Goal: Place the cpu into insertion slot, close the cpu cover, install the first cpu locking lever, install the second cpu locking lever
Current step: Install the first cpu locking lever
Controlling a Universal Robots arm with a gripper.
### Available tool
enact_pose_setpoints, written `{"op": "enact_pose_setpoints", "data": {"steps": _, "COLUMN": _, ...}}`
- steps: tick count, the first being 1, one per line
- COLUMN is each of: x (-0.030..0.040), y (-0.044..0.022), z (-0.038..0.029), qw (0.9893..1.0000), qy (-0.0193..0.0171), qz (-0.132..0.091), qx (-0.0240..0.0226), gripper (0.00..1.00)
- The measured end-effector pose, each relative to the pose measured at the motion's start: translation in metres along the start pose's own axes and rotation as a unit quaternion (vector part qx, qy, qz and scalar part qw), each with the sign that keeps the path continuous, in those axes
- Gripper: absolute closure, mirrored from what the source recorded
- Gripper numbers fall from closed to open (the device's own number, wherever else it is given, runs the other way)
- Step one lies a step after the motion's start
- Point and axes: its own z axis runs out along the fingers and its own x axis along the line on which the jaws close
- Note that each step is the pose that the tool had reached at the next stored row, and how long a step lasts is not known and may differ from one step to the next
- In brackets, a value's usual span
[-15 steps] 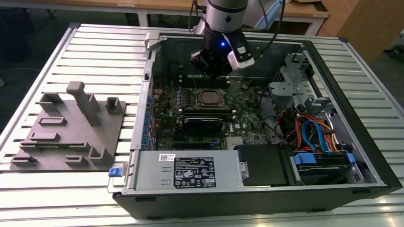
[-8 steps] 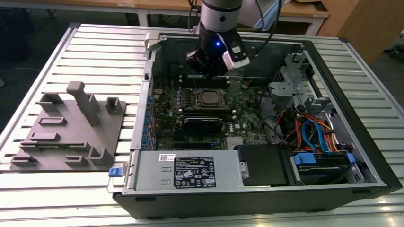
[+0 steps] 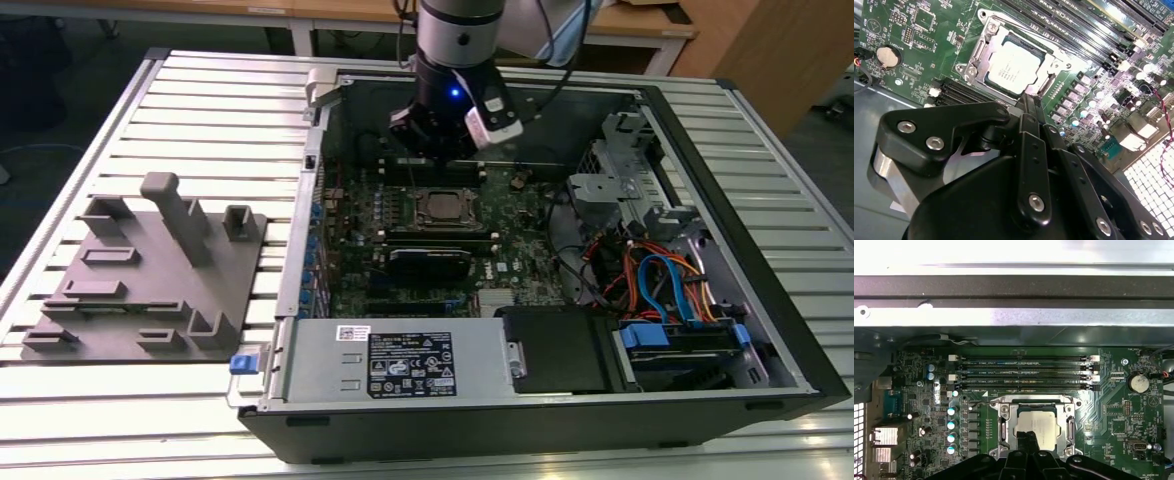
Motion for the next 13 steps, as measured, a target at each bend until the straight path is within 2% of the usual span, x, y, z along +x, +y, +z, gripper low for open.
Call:
{"op": "enact_pose_setpoints", "data": {"steps": 11, "x": 0.001, "y": 0.0, "z": 0.0, "qw": 1.0, "qy": 0.0, "qz": 0.0, "qx": 0.0, "gripper": 0.9}}
{"op": "enact_pose_setpoints", "data": {"steps": 13, "x": 0.0035, "y": 0.0003, "z": 0.0, "qw": 1.0, "qy": 0.0, "qz": 0.0, "qx": 0.0, "gripper": 0.9}}
